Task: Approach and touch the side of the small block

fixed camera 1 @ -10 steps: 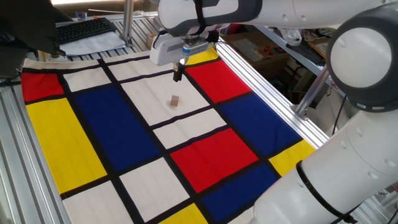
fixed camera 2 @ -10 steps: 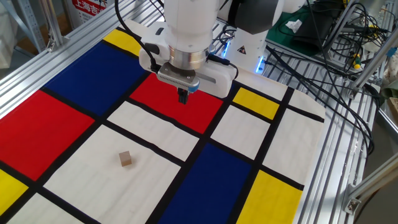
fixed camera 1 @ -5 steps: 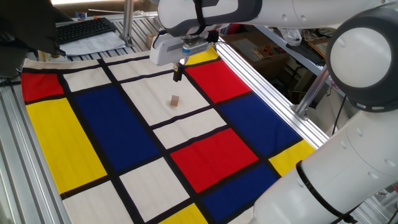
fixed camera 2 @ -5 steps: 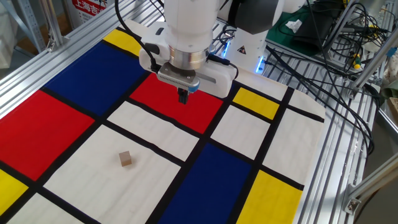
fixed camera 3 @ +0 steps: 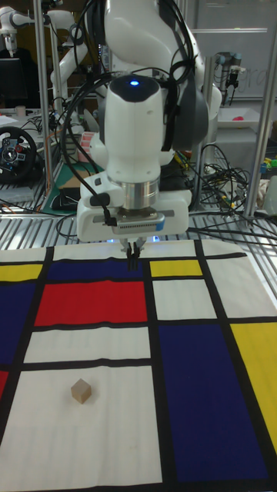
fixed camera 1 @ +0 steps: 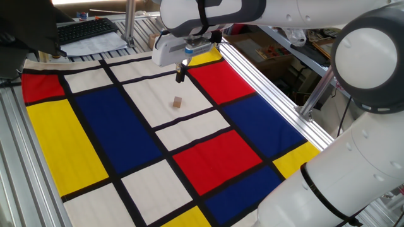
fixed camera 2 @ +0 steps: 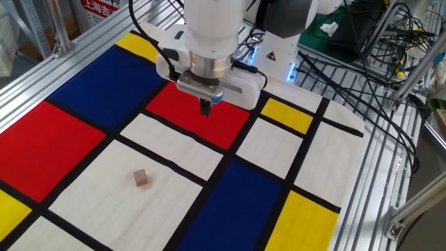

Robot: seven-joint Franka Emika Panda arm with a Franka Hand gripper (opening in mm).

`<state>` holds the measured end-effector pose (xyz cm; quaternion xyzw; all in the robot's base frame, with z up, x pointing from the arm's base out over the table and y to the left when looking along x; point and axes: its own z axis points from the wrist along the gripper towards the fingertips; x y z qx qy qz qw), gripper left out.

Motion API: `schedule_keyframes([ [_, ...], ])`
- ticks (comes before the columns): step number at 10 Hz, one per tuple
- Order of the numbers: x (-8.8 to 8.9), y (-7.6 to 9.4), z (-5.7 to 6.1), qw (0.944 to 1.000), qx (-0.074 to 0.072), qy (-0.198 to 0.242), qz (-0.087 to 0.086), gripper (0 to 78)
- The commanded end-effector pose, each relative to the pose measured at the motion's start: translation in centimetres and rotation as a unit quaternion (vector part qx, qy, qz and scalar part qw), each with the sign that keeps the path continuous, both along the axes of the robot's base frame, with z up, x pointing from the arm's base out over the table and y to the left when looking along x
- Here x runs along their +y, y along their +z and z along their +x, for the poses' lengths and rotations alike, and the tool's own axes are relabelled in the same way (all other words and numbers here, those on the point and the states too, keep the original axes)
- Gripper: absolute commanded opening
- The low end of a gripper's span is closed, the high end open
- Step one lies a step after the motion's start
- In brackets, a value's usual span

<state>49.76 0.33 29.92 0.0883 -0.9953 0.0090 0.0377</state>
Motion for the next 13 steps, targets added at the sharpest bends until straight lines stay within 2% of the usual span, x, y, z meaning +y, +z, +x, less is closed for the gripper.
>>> schedule_keyframes([
  [1,-0.01,0.12,0.05,1.0000,-0.001,0.000,0.000,0.0],
  [10,-0.02,0.14,0.09,0.9999,-0.002,-0.014,0.000,0.0],
  [13,-0.11,0.11,0.11,0.9984,-0.023,-0.051,-0.002,0.0],
])
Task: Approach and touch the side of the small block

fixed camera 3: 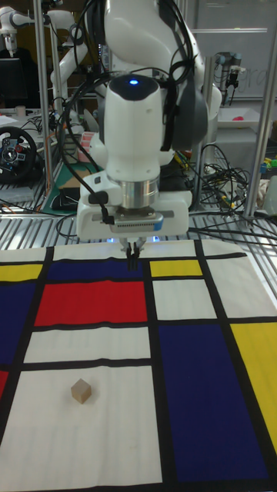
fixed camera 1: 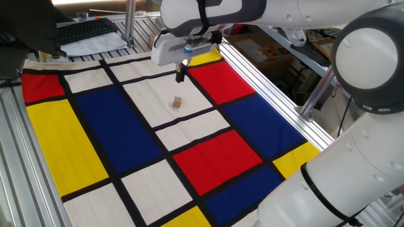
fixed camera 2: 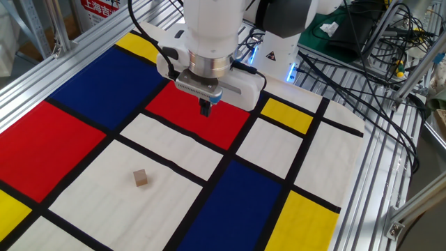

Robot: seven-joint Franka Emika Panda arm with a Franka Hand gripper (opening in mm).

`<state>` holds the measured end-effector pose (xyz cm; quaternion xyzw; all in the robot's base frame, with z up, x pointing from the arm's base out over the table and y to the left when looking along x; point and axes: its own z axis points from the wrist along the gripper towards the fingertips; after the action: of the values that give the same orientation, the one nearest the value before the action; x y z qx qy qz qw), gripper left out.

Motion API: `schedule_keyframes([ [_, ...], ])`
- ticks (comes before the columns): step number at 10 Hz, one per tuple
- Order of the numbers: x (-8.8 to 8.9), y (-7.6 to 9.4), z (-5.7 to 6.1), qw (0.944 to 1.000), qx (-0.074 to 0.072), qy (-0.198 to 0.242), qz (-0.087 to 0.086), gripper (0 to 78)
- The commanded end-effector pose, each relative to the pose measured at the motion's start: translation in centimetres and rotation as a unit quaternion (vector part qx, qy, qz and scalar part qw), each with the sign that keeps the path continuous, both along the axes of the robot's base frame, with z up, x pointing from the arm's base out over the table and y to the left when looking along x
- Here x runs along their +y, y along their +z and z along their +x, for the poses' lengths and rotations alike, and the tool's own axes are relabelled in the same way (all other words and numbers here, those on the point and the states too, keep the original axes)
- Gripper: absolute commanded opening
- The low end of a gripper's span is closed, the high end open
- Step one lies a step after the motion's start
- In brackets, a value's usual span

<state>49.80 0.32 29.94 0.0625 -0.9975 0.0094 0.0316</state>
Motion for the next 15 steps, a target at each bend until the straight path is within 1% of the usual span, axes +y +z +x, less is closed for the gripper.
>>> schedule_keyframes([
  [1,-0.3,0.0,0.2,0.9994,-0.017,-0.030,-0.002,0.0],
  [3,-0.8,-0.3,0.4,0.9994,-0.017,-0.028,-0.008,0.0],
  [5,-1.1,-1.2,0.7,0.9994,-0.016,-0.028,-0.010,0.0],
  [6,-1.3,-1.9,0.9,0.9993,-0.015,-0.029,-0.016,0.0],
  [7,-1.5,-2.9,1.2,0.9995,-0.011,-0.023,-0.016,0.0],
  [8,-1.5,-3.9,1.5,0.9997,-0.010,-0.019,-0.010,0.0],
  [9,-1.3,-4.9,1.7,0.9997,-0.004,-0.021,-0.012,0.0],
  [10,-1.2,-5.9,1.8,0.9997,-0.001,-0.019,-0.012,0.0],
  [11,-1.1,-6.4,1.9,0.9998,0.001,-0.018,-0.011,0.0],
  [12,-1.0,-7.7,2.0,0.9998,0.002,-0.016,-0.011,0.0],
  [13,-1.0,-7.7,2.0,0.9998,0.002,-0.016,-0.011,0.0],
  [14,-0.9,-9.1,2.0,0.9998,-0.002,-0.014,-0.015,0.0],
  [15,-1.1,-9.9,2.1,0.9999,-0.002,0.004,-0.013,0.0],
])
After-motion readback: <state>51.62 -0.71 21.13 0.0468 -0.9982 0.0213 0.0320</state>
